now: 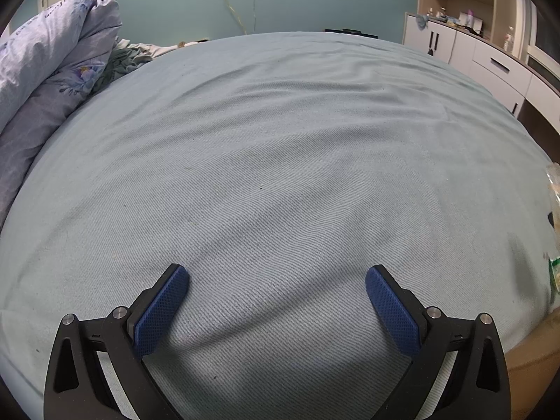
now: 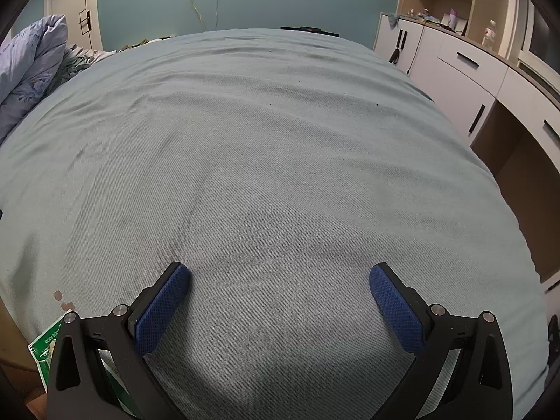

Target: Organize snacks

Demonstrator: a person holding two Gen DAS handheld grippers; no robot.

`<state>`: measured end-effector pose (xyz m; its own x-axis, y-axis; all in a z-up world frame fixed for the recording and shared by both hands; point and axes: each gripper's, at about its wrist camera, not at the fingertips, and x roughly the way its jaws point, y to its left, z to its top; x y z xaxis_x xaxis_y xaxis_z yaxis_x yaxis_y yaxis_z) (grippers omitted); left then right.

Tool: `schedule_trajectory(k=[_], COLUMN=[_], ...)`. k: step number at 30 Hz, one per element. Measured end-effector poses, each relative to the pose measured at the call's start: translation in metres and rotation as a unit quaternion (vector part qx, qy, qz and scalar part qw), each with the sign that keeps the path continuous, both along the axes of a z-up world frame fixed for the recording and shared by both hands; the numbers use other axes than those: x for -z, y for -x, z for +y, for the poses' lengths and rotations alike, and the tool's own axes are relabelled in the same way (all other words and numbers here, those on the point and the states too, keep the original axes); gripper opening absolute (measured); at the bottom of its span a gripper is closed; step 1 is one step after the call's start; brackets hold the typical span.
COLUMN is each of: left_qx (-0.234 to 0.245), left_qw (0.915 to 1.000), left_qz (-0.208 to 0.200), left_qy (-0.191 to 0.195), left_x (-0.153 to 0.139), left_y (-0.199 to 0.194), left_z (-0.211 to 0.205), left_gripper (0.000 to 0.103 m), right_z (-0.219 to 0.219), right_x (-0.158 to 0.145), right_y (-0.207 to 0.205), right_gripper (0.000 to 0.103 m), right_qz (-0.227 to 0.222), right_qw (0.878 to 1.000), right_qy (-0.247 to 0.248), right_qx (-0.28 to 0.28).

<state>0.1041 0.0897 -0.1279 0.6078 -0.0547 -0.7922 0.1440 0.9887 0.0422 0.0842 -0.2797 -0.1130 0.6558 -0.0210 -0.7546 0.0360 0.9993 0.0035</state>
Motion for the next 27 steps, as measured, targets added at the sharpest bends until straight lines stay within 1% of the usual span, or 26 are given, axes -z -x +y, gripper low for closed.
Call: schedule_trajectory(k=[27], left_qx=[0.000], left_qw=[1.0000], left_qz=[0.002], left_qy=[-0.001], left_x=[0.0018], left_y=[-0.0024], left_z=[-0.0005], left_gripper=[0.103], right_z=[0.0015], right_x=[-0.0008], right_y=[0.0026], right_gripper=[0.103], right_qz=[0.000], right_qw=[1.000], right_qy=[0.000], right_qx=[0.001])
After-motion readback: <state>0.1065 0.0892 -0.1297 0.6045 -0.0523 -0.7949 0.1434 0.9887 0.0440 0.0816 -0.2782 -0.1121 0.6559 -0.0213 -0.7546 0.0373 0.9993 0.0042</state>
